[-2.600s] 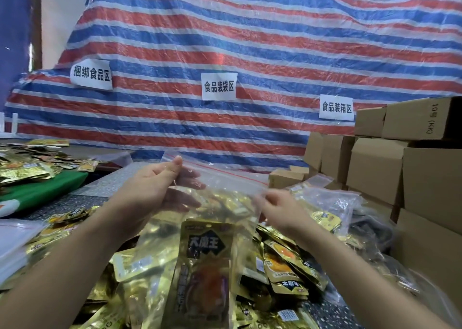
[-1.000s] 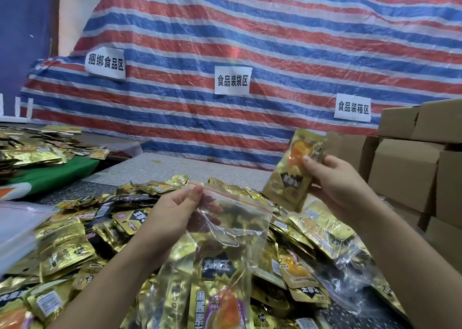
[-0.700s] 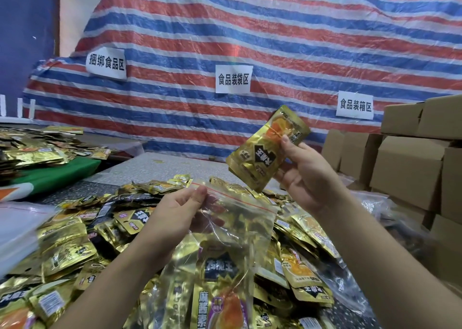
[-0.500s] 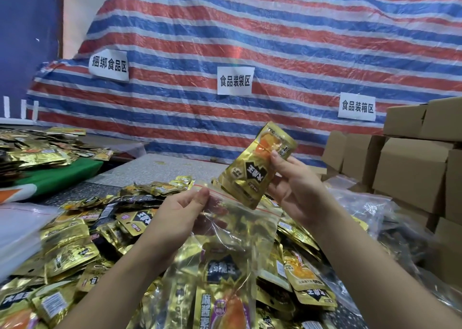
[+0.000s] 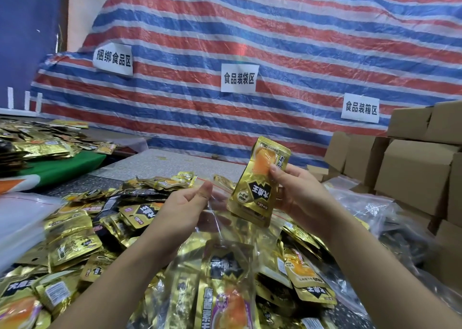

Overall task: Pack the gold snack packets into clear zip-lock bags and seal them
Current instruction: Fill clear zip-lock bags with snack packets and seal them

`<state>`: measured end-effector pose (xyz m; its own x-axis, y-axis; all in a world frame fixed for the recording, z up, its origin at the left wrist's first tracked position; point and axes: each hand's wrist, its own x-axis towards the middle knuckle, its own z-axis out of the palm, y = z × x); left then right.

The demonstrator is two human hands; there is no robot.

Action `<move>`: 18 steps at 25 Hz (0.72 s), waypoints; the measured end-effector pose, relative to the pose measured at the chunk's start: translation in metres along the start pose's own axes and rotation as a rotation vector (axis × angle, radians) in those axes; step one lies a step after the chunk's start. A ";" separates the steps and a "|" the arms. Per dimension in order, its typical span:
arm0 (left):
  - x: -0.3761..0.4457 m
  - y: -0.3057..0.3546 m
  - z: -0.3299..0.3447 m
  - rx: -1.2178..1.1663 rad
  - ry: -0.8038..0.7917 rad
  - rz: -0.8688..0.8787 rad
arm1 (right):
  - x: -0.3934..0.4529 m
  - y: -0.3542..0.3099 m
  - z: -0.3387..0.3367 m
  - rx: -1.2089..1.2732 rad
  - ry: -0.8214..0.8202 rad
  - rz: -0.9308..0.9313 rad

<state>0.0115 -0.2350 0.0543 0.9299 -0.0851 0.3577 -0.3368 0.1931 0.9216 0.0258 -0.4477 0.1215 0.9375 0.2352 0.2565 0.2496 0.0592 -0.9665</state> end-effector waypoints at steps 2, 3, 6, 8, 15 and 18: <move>0.000 0.000 0.000 0.021 -0.002 0.004 | 0.001 0.001 0.002 0.066 0.019 0.028; 0.000 -0.001 0.000 0.042 -0.012 0.016 | 0.002 0.001 0.003 0.112 0.044 0.047; -0.003 0.000 -0.001 0.074 -0.063 0.039 | 0.006 -0.001 0.004 0.229 0.126 0.096; -0.004 -0.001 -0.001 0.067 -0.069 0.026 | 0.008 -0.002 0.001 0.259 0.165 0.109; -0.004 0.001 0.000 0.033 -0.062 0.028 | 0.000 -0.004 0.003 0.056 0.110 -0.069; -0.004 0.001 0.000 0.024 -0.058 0.023 | -0.004 -0.010 0.004 -0.049 0.080 -0.091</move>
<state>0.0075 -0.2341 0.0532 0.9119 -0.1375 0.3866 -0.3623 0.1725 0.9159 0.0183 -0.4458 0.1298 0.9263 0.1524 0.3446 0.3444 0.0287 -0.9384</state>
